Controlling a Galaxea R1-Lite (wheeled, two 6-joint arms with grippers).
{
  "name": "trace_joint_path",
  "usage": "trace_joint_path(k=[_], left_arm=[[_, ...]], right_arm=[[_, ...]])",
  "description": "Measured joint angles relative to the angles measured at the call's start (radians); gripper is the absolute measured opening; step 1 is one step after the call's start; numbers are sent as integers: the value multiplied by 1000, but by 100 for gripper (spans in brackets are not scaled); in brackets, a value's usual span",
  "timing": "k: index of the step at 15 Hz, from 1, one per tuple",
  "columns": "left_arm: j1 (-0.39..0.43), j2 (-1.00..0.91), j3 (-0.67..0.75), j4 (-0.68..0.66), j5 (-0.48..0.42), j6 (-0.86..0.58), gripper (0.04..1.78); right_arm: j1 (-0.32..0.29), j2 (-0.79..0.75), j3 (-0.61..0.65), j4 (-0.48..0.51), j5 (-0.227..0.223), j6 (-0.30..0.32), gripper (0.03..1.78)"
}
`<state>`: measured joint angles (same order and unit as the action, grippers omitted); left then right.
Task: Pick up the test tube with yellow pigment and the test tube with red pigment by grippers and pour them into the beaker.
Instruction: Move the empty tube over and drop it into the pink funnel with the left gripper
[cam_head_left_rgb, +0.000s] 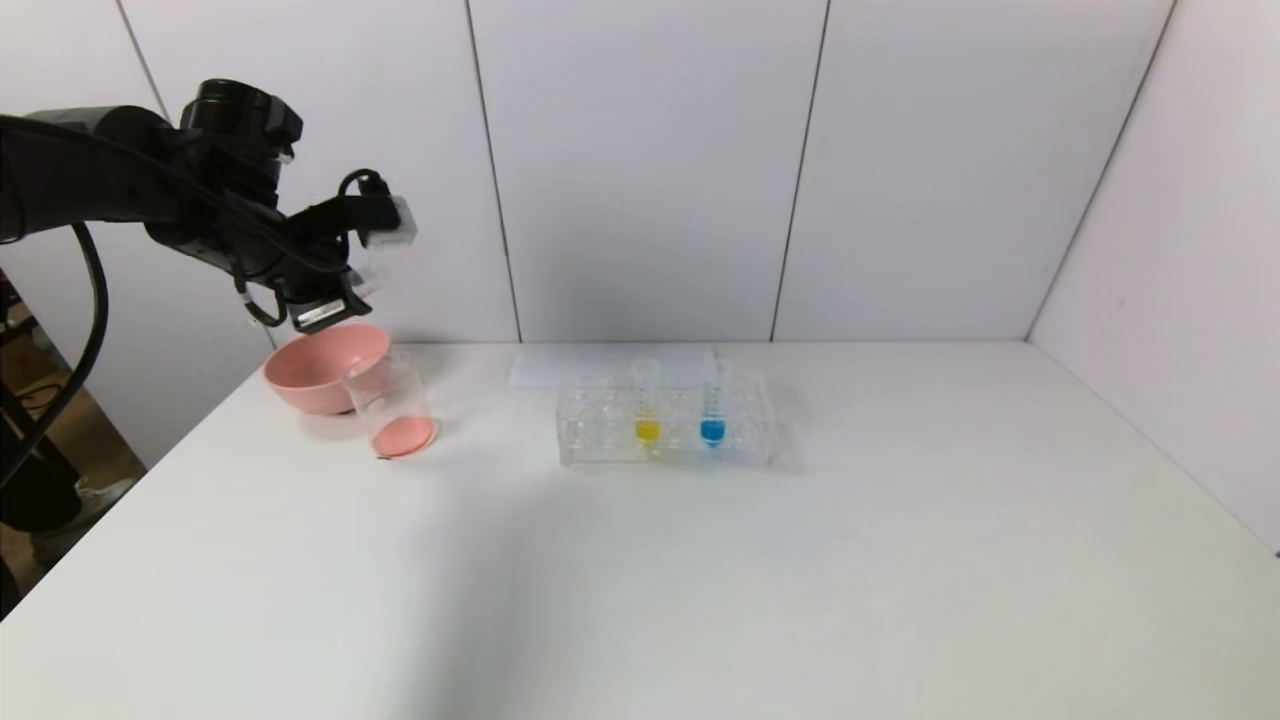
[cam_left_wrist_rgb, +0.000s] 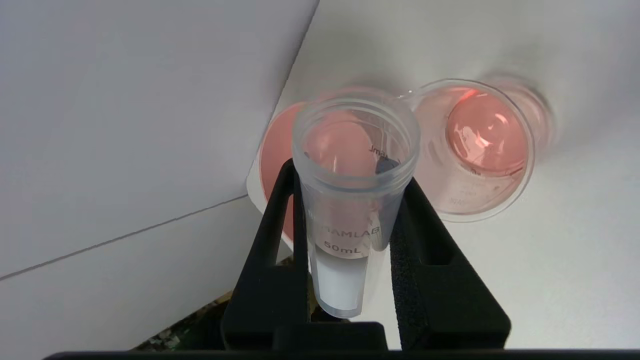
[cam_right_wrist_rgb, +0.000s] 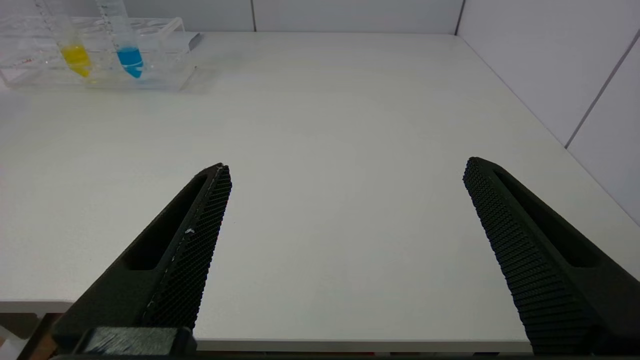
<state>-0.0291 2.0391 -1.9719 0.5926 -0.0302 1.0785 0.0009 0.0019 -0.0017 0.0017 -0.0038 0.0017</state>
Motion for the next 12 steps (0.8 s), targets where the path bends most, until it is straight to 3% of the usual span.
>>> trace_joint_path(k=[8,12], left_arm=[[9,-14,6,-163,1,-614,47],[38,-14,15,-261,25,-837,47]], right_arm=[[0,0,0,0,0,0,170],[0,0,0,0,0,0,170]])
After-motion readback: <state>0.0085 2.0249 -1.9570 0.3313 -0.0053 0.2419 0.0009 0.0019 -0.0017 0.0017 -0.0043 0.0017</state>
